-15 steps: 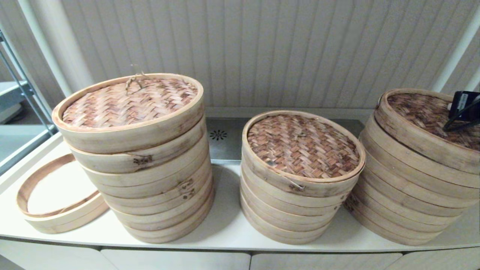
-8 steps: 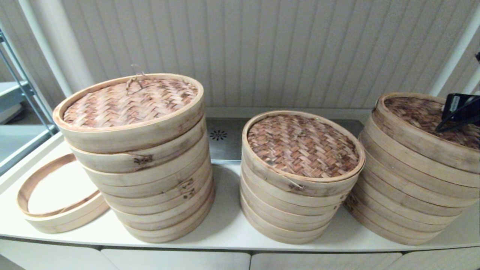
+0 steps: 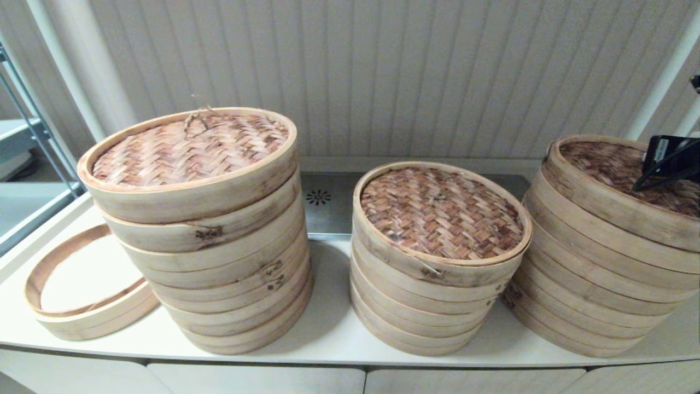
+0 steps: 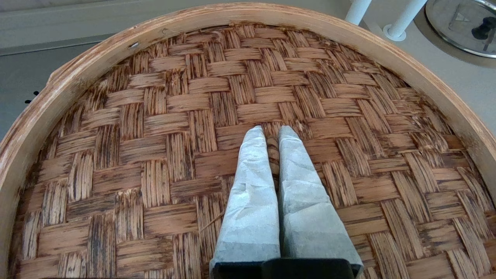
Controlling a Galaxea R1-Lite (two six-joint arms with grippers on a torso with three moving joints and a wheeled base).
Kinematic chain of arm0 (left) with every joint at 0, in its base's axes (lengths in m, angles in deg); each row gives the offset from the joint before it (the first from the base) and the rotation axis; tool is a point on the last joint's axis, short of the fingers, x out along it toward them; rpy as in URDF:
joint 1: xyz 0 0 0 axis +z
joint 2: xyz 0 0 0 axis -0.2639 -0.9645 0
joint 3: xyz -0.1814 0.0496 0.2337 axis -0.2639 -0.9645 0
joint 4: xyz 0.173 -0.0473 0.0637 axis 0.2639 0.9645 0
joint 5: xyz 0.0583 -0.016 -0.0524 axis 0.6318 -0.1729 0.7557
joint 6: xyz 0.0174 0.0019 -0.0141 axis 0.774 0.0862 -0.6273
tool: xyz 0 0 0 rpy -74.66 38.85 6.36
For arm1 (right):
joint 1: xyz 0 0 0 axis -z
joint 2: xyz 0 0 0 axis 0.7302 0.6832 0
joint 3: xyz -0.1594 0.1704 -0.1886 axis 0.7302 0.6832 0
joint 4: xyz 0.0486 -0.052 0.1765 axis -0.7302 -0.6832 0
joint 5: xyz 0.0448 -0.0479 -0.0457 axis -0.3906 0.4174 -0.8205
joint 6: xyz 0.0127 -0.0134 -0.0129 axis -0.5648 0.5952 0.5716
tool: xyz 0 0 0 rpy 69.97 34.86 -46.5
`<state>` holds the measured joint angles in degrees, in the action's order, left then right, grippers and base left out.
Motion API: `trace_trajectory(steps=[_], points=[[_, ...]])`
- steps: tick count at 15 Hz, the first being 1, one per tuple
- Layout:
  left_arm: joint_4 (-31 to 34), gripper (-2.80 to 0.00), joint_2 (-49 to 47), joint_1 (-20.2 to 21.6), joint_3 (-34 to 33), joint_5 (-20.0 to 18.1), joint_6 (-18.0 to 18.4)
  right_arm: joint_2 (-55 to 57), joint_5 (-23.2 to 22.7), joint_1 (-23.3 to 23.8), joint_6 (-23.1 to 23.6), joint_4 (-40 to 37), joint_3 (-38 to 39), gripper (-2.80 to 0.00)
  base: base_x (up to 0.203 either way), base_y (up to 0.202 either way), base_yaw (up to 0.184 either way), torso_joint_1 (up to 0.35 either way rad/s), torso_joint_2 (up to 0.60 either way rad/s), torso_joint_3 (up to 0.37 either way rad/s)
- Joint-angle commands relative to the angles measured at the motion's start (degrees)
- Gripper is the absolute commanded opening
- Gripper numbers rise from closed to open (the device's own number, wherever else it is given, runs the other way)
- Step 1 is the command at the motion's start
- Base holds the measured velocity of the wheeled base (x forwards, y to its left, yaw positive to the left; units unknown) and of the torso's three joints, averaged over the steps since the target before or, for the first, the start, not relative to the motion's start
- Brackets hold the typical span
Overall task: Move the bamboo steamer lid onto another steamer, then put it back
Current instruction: Put the steamer, then pick up the steamer
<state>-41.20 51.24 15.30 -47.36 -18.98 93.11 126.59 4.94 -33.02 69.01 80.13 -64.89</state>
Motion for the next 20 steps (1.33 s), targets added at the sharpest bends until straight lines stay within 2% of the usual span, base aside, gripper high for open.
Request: trace_trajectory(steps=[1,9,10,15,20], points=[[-0.03,-2.8,0.01,0.0,-1.95,-0.01,0.02,-0.36,0.03,0.09,-0.06,-0.07,0.06,-2.8,0.0,0.0,0.0,0.0,0.0,0.0],[-0.03,-2.8,0.01,0.0,-2.02,0.08,0.02,-2.31,0.22,-0.44,0.21,-0.08,1.8,-2.8,0.0,0.0,0.0,0.0,0.0,0.0],[-0.03,-2.8,0.01,0.0,-2.02,0.08,0.02,-2.4,0.14,-0.44,0.2,-0.07,1.8,0.0,0.0,0.0,0.0,0.0,0.0,0.0],[-0.03,-2.8,0.01,0.0,-2.02,0.08,-0.07,-4.0,0.13,-0.53,0.03,-0.07,0.79,0.0,0.0,0.0,0.0,0.0,0.0,0.0],[-0.03,-2.8,0.01,0.0,-2.02,0.08,-0.07,-16.3,-0.35,-0.68,0.17,-1.11,2.11,0.0,0.0,0.0,0.0,0.0,0.0,0.0]])
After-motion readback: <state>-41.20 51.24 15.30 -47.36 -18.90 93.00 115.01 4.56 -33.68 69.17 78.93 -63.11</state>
